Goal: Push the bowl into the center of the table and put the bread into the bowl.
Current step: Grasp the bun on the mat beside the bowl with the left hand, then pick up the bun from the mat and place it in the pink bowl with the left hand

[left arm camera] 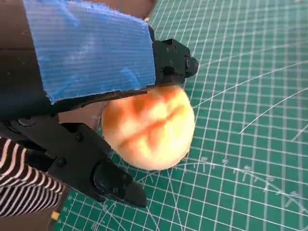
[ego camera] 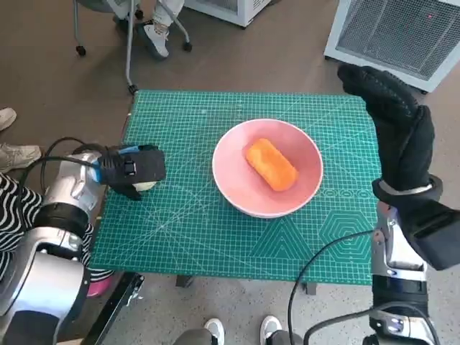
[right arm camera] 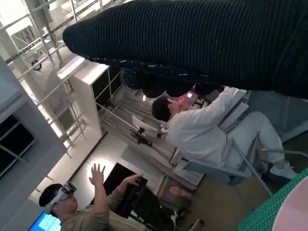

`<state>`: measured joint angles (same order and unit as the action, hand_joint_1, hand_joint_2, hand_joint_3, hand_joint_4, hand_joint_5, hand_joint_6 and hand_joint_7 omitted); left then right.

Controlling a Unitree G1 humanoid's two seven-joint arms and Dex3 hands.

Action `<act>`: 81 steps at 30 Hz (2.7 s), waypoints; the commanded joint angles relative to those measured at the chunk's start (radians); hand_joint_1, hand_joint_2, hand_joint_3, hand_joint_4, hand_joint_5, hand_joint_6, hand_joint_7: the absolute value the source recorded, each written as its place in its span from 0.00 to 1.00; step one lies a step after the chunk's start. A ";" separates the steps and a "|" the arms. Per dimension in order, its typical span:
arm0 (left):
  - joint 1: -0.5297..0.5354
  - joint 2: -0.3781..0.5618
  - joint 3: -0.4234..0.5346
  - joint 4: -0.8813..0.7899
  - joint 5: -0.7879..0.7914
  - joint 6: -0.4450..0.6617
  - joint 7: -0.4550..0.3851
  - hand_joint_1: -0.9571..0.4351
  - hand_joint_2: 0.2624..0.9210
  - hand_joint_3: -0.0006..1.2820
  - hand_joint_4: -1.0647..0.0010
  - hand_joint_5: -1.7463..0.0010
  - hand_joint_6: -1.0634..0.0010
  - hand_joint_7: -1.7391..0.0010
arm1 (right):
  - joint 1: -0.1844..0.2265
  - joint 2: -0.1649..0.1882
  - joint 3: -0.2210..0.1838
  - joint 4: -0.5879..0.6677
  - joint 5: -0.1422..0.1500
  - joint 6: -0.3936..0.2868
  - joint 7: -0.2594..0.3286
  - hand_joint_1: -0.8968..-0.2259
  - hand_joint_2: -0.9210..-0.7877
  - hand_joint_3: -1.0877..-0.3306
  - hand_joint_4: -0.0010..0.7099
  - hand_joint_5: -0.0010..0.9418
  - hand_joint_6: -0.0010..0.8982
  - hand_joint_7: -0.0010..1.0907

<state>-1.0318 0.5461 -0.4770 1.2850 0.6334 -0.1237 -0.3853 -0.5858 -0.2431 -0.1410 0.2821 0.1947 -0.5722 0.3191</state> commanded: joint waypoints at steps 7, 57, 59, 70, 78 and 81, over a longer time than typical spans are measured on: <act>0.009 -0.017 -0.057 0.022 0.061 0.029 0.071 0.67 0.77 0.03 0.75 0.98 0.70 0.97 | 0.030 -0.011 0.001 -0.004 -0.002 0.010 0.012 0.21 0.00 0.44 0.21 0.00 0.00 0.48; -0.068 -0.039 0.149 -0.593 -0.102 -0.285 0.194 0.69 0.98 0.03 0.27 0.43 0.36 0.31 | 0.020 -0.009 -0.002 -0.009 0.020 0.031 0.041 0.22 0.00 0.43 0.21 0.00 0.00 0.47; -0.072 -0.063 0.145 -0.608 -0.106 -0.272 0.183 0.69 0.98 0.03 0.27 0.42 0.37 0.32 | 0.020 -0.008 -0.001 -0.009 0.019 0.030 0.040 0.22 0.00 0.43 0.21 0.00 0.00 0.47; -0.111 -0.183 0.107 -0.502 -0.087 -0.297 0.184 0.69 0.99 0.02 0.27 0.40 0.39 0.33 | 0.029 -0.006 -0.001 -0.019 0.013 0.025 0.035 0.22 0.00 0.43 0.21 0.00 0.00 0.47; -0.126 -0.236 0.065 -0.394 -0.063 -0.349 0.195 0.69 1.00 0.03 0.28 0.39 0.40 0.32 | 0.037 -0.011 -0.007 -0.027 0.012 0.024 0.031 0.23 0.00 0.43 0.21 0.00 0.00 0.47; -0.130 -0.250 0.053 -0.371 -0.065 -0.318 0.153 0.69 1.00 0.05 0.31 0.36 0.45 0.31 | 0.040 -0.014 -0.012 -0.031 0.013 0.026 0.030 0.23 0.00 0.43 0.21 0.00 0.00 0.47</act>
<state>-1.1301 0.3086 -0.4112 0.8875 0.5580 -0.4609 -0.1994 -0.5717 -0.2531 -0.1462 0.2540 0.2017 -0.5549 0.3499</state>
